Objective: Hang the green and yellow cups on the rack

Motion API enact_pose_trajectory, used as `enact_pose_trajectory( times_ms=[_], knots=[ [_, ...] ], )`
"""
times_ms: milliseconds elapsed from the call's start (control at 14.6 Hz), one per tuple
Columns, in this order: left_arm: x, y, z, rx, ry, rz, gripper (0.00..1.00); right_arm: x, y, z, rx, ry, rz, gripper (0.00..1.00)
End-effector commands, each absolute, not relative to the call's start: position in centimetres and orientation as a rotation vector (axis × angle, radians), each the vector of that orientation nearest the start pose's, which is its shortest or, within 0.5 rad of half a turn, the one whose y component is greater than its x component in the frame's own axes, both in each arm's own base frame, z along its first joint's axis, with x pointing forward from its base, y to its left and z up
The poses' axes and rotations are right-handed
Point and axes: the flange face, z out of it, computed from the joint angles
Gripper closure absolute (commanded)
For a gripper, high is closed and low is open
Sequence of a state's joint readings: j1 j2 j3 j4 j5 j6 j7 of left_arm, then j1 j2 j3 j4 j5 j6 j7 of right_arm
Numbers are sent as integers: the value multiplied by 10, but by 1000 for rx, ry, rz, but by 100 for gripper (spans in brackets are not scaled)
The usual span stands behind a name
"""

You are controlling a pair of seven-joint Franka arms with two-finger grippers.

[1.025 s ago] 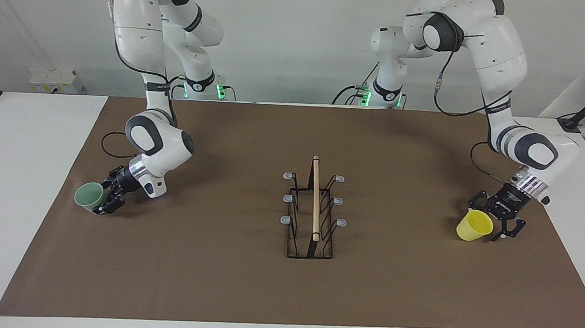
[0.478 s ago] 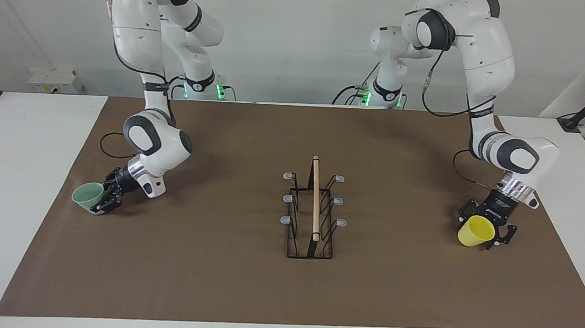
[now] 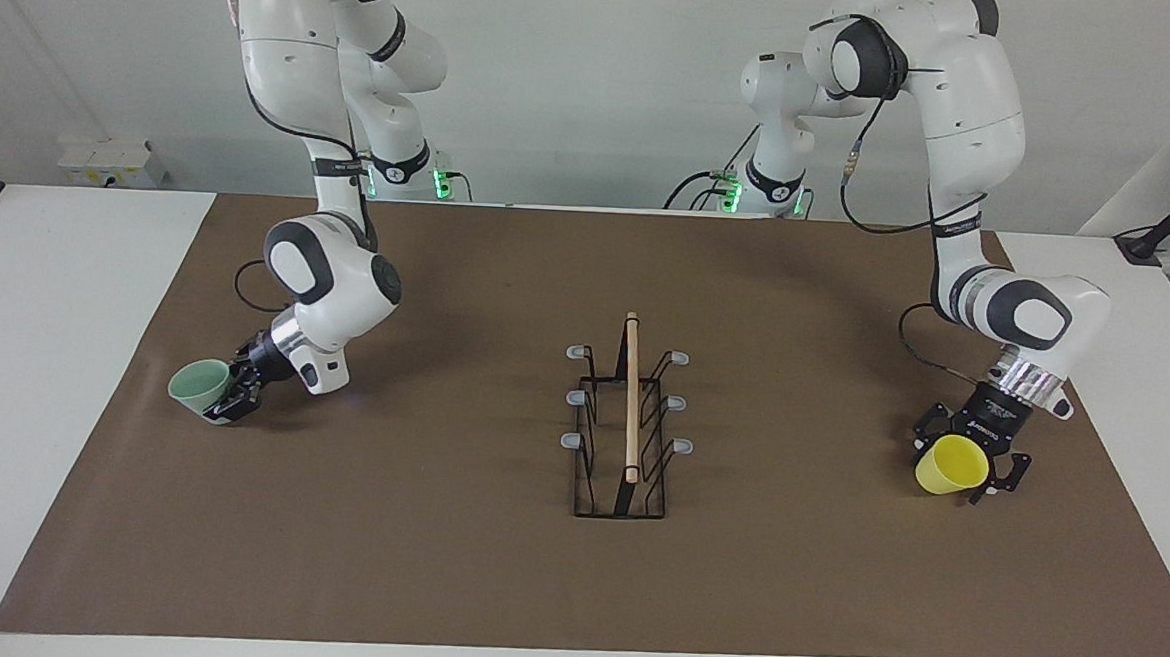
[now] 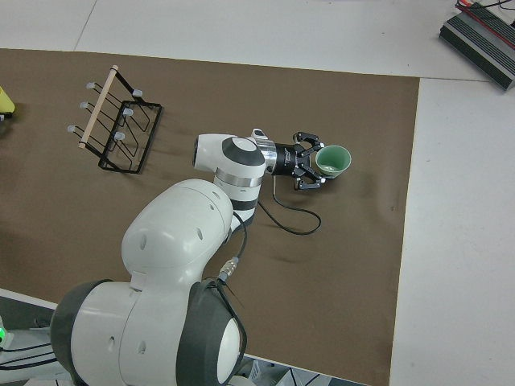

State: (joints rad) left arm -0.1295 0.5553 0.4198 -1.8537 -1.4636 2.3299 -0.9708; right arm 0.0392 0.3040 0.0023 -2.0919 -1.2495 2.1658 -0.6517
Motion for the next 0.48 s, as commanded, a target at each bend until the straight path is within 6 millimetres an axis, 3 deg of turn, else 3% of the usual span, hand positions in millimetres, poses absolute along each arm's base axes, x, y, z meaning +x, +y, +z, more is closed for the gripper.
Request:
enact_pose_trajectory(
  times_ms=[0,68,137,342,410],
  knots=[
    [632,133,256,985,2132,-209,57,571,-2,322,1748,1616,-522,89],
    [633,129,260,1000,2128,-183,83,572,3,333,1814,1612,-510,90],
    [637,128,268,1002,2124,-148,100,571,13,349,1888,1599,-499,91],
    [658,122,297,1023,2072,-88,100,565,62,390,2108,1573,-427,97],
    [669,120,314,1063,2045,-46,100,565,67,403,2141,1571,-382,98]
  ],
)
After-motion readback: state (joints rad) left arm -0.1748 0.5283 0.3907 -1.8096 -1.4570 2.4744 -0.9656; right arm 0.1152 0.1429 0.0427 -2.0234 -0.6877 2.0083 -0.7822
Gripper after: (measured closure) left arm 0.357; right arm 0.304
